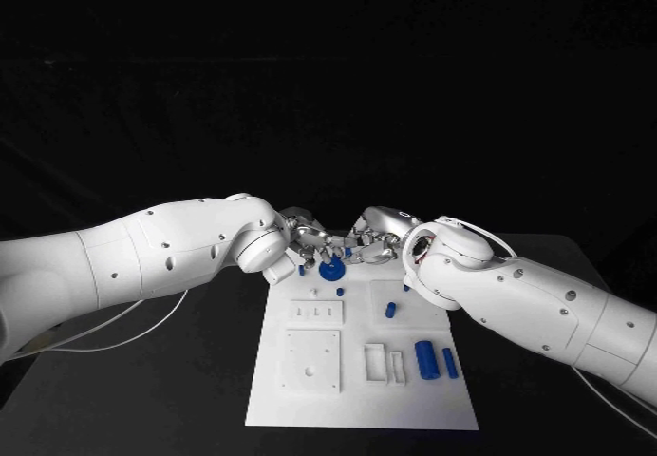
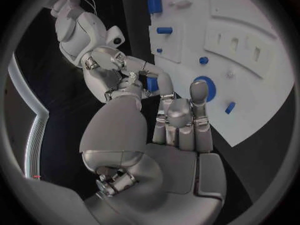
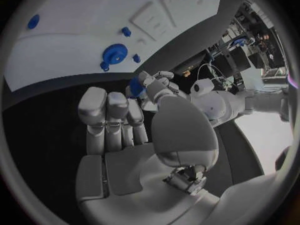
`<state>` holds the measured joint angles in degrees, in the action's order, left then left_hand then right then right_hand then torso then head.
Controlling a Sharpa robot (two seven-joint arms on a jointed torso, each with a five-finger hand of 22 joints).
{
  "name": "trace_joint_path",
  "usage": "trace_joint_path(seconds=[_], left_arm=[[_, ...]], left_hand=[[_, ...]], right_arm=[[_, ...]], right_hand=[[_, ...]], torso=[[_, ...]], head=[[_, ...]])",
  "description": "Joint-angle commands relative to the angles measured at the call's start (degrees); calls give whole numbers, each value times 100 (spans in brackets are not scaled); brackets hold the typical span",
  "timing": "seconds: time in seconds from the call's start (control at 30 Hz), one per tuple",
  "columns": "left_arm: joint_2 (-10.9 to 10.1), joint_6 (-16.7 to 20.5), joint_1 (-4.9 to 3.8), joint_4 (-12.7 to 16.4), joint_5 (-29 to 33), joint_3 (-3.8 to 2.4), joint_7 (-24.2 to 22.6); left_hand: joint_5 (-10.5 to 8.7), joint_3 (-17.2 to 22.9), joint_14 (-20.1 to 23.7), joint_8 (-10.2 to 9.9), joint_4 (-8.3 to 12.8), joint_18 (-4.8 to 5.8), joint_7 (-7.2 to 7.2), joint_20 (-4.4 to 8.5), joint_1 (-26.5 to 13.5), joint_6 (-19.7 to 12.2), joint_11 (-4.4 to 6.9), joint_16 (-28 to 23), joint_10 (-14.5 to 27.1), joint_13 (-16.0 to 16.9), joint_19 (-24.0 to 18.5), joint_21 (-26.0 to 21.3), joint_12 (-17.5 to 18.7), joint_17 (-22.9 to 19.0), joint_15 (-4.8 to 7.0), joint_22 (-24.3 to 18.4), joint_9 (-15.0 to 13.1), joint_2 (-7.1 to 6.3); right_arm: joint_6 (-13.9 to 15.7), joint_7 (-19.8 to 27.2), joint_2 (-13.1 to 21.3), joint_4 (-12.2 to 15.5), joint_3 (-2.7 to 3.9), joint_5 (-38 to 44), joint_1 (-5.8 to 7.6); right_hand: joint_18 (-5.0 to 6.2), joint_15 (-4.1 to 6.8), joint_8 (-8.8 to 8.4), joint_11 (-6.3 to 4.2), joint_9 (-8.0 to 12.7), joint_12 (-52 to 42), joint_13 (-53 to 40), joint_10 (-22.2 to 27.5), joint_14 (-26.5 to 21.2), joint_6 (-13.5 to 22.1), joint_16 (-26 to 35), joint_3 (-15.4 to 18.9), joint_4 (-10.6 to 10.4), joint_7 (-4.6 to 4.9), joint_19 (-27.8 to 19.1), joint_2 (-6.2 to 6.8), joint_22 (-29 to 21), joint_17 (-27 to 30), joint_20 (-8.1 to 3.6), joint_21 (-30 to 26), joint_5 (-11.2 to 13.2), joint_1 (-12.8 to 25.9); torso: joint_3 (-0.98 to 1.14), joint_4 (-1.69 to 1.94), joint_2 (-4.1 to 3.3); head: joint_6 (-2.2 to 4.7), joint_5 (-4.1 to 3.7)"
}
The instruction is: Assemble the parts on the task board
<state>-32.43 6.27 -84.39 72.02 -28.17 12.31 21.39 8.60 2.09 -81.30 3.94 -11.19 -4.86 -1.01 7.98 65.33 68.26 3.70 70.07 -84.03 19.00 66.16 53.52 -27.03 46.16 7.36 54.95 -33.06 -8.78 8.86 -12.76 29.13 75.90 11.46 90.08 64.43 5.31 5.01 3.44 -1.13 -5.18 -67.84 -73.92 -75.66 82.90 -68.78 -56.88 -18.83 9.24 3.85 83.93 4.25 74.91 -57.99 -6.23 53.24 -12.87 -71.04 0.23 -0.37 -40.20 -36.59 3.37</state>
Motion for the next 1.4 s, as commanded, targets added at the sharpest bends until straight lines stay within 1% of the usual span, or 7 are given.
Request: trace_joint_path(seconds=[0.03, 0.4, 0.7, 0.9, 1.03, 1.27, 1.4], left_arm=[[30, -149, -15, 8, -61, -4, 129], [75, -168, -16, -3, -124, -4, 202], [94, -80, -16, -22, -136, -4, 181], [117, -66, -16, -46, -136, -5, 175], [140, -97, -15, -69, -131, -5, 179], [156, -176, -13, -56, -110, -4, 187], [132, -218, -12, -19, -86, -4, 189]], left_hand=[[25, 10, 4, -26, 17, 95, -4, -4, -15, 1, -5, 1, -225, 6, 32, -28, 18, 5, -42, 8, 7, 61], [43, 10, 0, -27, 142, 103, -7, -2, 27, 16, -8, 8, -227, 7, 52, -96, 10, 10, -41, 89, 26, 182], [190, -157, 3, -27, 588, 114, 6, 3, 71, -4, -1, 3, -225, 2, 100, -223, 17, 0, -37, 242, 78, 638], [668, -265, 1, -28, 803, 124, 26, 12, 193, -20, 9, 5, -224, -2, 116, -270, 32, 2, -28, 306, 131, 927], [778, -318, 0, -28, 917, 131, 32, 15, 250, -19, 13, 8, -223, -1, 126, -306, 35, 8, -24, 348, 162, 1047], [1321, -63, -2, -22, 1361, 152, 68, 24, 755, -27, 20, 23, -232, -22, 126, -352, 60, 31, -16, 407, 149, 1203], [1009, 429, -11, 20, 1612, 156, 62, 14, 891, 27, 11, 49, -247, -49, 123, -378, 56, 69, -25, 448, -61, 1201]], right_arm=[[-105, -24, -21, 9, -4, 129, 8], [-167, -30, -73, 8, -30, 159, 24], [-226, -35, -71, 56, -62, 178, 28], [-243, -43, -70, 68, -71, 188, 29], [-250, -50, -75, 64, -75, 196, 29], [-274, -68, -89, 28, -78, 212, 29], [-285, -79, -91, -1, -79, 219, 29]], right_hand=[[6, 36, 17, -4, -4, 20, 4, -13, 4, -12, 21, -13, -31, -18, 359, 56, 192, -8, -31, -28, -14, -3], [12, 36, 17, -4, -7, 27, 7, -8, 4, -8, 26, -12, -35, -18, 359, 58, 187, -11, -30, -35, -16, -8], [16, 36, 19, -5, -12, 32, 10, -7, 4, -18, 35, -12, -37, -21, 358, 51, 183, -12, -28, -42, -17, -15], [16, 36, 19, -5, -12, 32, 10, -7, 4, -18, 35, -12, -37, -21, 358, 51, 183, -12, -28, -42, -17, -15], [16, 36, 19, -5, -12, 32, 10, -7, 4, -18, 35, -12, -37, -21, 358, 51, 183, -12, -28, -42, -17, -15], [21, 37, 17, -6, -14, 40, 15, -1, 4, -16, 44, -9, -33, -21, 358, 45, 177, -12, -29, -52, -18, -15], [24, 37, 16, -5, -14, 42, 16, 0, 4, -14, 45, -7, -37, -20, 357, 42, 174, -13, -29, -60, -14, -10]], torso=[[3, 4, -1], [7, -2, -1], [4, -1, -4], [6, 6, -6], [8, 4, -9], [1, 3, -8], [5, 8, -9]], head=[[-7, 1], [10, 13], [20, 10], [16, 9], [10, 8], [-19, -13], [-35, -29]])
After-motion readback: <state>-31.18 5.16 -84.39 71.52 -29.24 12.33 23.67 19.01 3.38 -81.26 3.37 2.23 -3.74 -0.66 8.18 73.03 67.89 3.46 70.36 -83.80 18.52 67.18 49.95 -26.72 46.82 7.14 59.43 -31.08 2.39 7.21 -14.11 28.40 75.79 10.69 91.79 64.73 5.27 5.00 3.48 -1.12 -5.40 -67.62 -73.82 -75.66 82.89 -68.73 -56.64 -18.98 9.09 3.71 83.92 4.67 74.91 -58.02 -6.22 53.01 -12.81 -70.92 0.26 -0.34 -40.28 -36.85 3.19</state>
